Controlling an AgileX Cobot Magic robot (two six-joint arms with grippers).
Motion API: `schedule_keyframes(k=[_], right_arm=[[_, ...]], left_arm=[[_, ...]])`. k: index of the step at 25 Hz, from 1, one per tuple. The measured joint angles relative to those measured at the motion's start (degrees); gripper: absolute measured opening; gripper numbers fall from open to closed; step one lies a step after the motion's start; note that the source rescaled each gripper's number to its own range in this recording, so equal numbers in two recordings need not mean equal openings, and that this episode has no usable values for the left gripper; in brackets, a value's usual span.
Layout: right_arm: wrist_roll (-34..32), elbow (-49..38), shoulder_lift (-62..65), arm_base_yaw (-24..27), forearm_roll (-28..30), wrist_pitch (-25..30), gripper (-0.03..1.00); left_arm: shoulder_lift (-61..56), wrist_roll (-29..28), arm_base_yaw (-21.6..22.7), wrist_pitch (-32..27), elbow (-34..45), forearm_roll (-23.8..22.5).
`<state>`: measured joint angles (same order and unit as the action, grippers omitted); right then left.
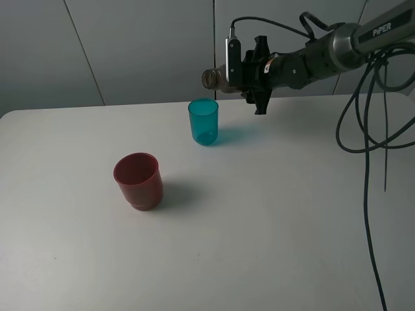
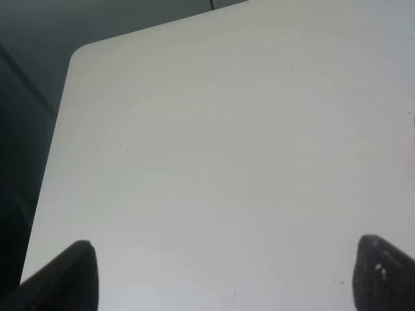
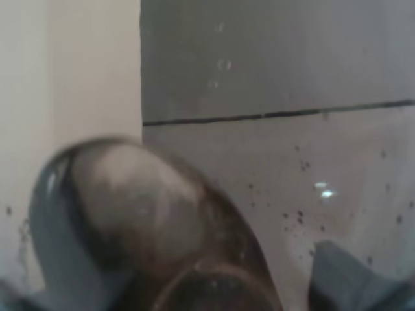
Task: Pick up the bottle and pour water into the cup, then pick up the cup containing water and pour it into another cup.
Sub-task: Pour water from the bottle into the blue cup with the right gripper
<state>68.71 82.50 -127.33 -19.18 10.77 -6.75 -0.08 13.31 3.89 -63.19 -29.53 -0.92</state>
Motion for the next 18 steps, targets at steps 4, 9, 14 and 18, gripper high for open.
schedule_keyframes(k=[4,9,14,18], right_arm=[[0.63,0.0,0.0,0.08,-2.84,0.0,0.0],[0.96,0.0,0.0,0.22,-5.3,0.0,0.0],[1.3,1.16,-1.15,0.22,-5.71,0.55,0.0],[1.3,2.5,-2.56,0.22,-5.71,1.05,0.0]], left_arm=[[0.0,0.0,0.0,0.0,0.0,0.0],[0.0,0.0,0.0,0.0,0.0,0.0],[0.0,0.0,0.0,0.0,0.0,0.0],[0.0,0.0,0.0,0.0,0.0,0.0]])
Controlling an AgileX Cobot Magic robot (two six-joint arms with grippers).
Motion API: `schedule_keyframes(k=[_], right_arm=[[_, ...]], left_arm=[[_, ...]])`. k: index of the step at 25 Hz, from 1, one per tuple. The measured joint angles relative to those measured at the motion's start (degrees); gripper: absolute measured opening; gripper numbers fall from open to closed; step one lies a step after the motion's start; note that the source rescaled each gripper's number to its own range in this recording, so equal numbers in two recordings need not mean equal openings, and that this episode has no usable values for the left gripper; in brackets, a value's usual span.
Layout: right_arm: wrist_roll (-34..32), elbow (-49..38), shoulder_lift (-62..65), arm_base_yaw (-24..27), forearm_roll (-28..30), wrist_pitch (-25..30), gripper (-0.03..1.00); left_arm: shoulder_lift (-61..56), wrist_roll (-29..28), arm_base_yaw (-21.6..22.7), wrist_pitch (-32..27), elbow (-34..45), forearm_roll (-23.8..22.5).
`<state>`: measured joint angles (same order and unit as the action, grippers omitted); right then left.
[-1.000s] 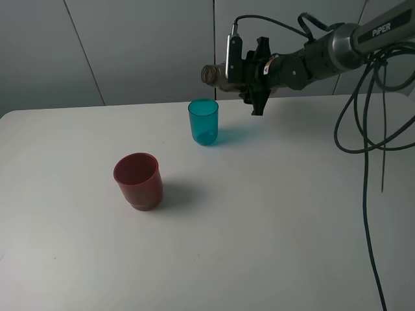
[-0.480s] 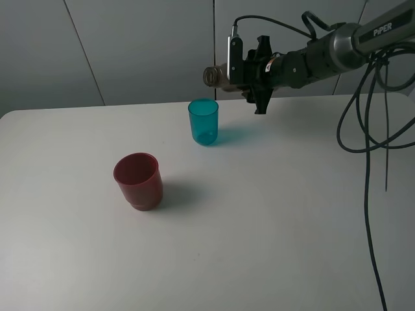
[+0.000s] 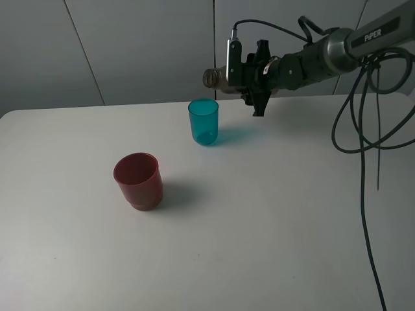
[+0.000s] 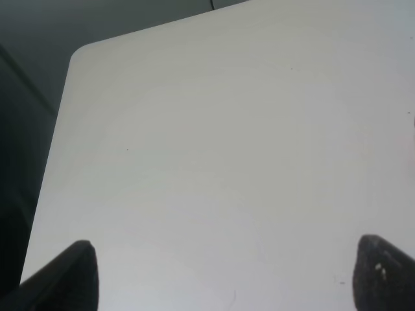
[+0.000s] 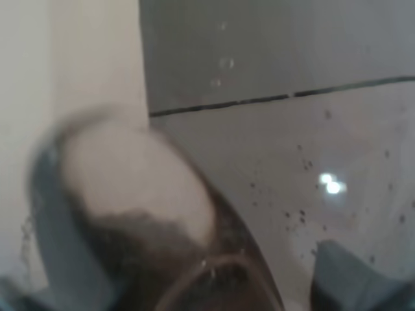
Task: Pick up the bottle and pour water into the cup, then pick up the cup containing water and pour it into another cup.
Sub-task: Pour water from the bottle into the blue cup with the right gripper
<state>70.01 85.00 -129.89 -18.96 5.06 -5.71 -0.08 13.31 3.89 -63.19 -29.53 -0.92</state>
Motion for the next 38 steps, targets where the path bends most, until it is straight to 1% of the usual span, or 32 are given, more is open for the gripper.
schedule_keyframes(k=[4,21,27,38], right_arm=[[0.85,0.35,-0.08,0.0,0.0,-0.35,0.0],[11.68,0.35,-0.08,0.0,0.0,-5.94,0.0],[13.13,0.35,-0.08,0.0,0.0,-7.42,0.0],[15.05,0.35,-0.08,0.0,-0.04,-11.74,0.0]], left_arm=[[0.0,0.0,0.0,0.0,0.0,0.0],[0.0,0.0,0.0,0.0,0.0,0.0],[0.0,0.0,0.0,0.0,0.0,0.0],[0.0,0.0,0.0,0.0,0.0,0.0]])
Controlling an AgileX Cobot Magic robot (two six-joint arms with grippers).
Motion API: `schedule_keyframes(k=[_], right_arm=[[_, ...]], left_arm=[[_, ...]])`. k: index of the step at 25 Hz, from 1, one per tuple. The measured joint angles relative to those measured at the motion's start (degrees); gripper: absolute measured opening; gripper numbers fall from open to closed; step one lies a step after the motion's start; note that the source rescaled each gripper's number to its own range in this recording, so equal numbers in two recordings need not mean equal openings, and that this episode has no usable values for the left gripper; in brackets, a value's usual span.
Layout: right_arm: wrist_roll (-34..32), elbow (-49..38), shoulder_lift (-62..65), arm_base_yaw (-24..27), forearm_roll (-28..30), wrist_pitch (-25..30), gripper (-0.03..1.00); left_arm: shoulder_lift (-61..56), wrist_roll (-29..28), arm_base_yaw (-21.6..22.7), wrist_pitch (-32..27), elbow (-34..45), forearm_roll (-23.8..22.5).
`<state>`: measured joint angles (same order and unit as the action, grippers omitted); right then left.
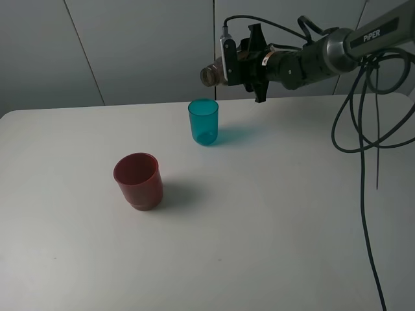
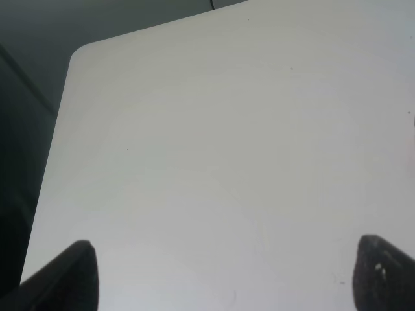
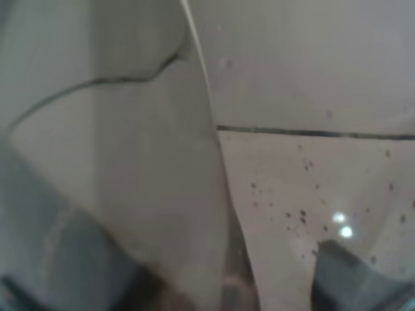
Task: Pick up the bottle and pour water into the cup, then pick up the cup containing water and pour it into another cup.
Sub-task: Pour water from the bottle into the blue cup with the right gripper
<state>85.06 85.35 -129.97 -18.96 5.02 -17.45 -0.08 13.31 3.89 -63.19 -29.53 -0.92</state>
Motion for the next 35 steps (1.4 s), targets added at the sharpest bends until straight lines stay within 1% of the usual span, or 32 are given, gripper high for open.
schedule_keyframes(k=[7,11,21,27,35], right_arm=[[1.46,0.0,0.0,0.0,0.0,-0.72,0.0],[3.72,0.0,0.0,0.0,0.0,-0.72,0.0],[7.01,0.0,0.0,0.0,0.0,-1.08,0.0],[7.53,0.0,0.0,0.0,0.0,-2.45,0.0],[9.2,0.0,0.0,0.0,0.0,-2.79,0.0]], left_arm=[[0.0,0.0,0.0,0.0,0.0,0.0],[0.0,0.0,0.0,0.0,0.0,0.0],[0.0,0.0,0.0,0.0,0.0,0.0],[0.0,0.0,0.0,0.0,0.0,0.0],[0.0,0.11,0.0,0.0,0.0,0.0]])
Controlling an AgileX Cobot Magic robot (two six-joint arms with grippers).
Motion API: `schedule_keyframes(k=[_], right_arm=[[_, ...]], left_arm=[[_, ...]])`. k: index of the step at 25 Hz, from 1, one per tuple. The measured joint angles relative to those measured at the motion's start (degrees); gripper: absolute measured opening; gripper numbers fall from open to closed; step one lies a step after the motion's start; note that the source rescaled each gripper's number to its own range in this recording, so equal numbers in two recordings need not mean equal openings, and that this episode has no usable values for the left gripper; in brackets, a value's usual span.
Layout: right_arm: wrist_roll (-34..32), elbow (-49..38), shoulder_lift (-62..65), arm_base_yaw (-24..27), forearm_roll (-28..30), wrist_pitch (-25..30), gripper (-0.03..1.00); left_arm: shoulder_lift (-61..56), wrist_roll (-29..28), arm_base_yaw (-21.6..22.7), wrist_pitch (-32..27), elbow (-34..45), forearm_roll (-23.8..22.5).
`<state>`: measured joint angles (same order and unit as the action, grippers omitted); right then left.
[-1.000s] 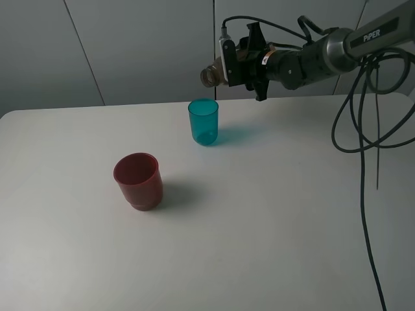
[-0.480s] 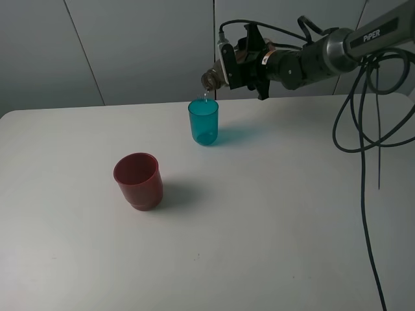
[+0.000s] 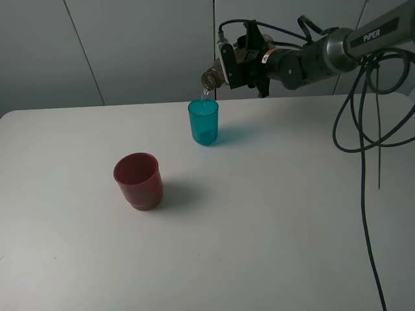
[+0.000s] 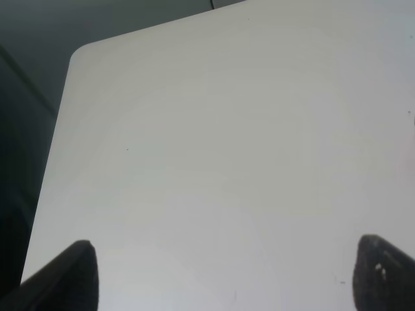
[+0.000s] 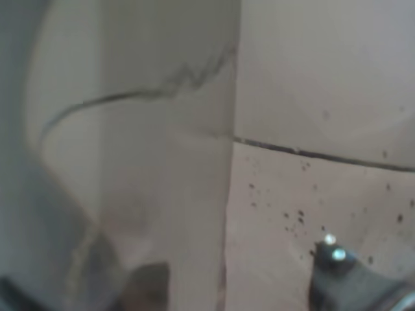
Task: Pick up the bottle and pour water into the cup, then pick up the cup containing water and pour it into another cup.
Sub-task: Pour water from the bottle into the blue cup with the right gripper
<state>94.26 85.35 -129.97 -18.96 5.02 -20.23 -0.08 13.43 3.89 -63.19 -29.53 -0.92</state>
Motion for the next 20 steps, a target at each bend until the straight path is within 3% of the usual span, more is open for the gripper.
schedule_keyframes(k=[20], right_arm=[[5.21,0.0,0.0,0.0,0.0,-1.69,0.0]], left_arm=[[0.0,0.0,0.0,0.0,0.0,0.0]])
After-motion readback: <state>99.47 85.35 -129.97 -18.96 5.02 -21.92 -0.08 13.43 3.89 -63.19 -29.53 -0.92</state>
